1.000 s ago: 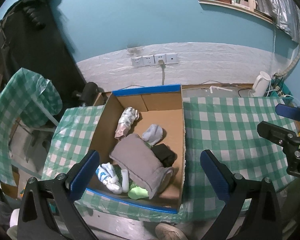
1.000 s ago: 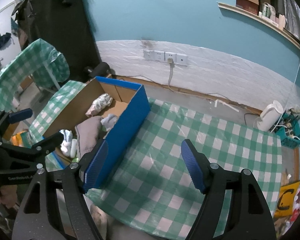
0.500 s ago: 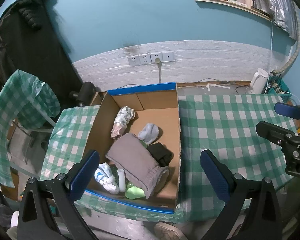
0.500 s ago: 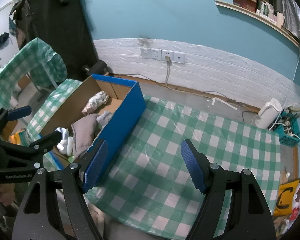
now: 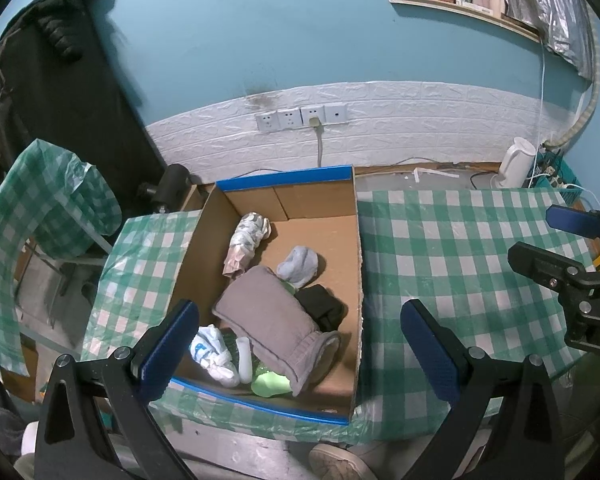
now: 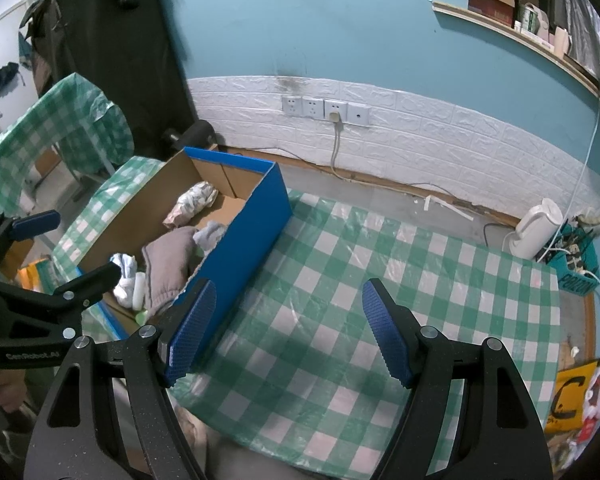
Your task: Organize soft objects
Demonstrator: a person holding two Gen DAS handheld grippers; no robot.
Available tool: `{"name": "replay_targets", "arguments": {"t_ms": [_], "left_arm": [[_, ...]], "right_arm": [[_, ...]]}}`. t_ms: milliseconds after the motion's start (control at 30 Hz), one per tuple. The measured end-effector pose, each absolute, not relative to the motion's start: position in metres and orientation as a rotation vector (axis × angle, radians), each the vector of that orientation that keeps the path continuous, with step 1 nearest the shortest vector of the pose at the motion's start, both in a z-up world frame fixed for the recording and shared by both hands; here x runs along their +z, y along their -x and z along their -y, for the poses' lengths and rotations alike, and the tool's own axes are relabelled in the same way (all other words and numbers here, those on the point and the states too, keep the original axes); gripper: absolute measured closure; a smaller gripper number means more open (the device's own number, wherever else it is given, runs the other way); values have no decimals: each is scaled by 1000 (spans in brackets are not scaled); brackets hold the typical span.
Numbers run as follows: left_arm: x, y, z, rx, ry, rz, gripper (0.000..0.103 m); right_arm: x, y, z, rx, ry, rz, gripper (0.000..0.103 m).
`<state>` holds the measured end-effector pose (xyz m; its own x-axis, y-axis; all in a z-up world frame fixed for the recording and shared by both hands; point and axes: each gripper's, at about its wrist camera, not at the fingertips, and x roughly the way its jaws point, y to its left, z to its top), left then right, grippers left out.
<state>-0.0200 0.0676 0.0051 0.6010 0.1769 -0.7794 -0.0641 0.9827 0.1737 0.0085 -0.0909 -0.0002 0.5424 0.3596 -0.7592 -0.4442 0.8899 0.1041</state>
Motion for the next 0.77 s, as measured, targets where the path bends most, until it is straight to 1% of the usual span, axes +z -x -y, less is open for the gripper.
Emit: {"name": "replay_targets", "arguments": {"t_ms": [767], "left_arm": [[5, 20, -68, 144, -138, -920, 2]], "right_arm": [[0, -9, 92, 477, 107, -876, 28]]}}
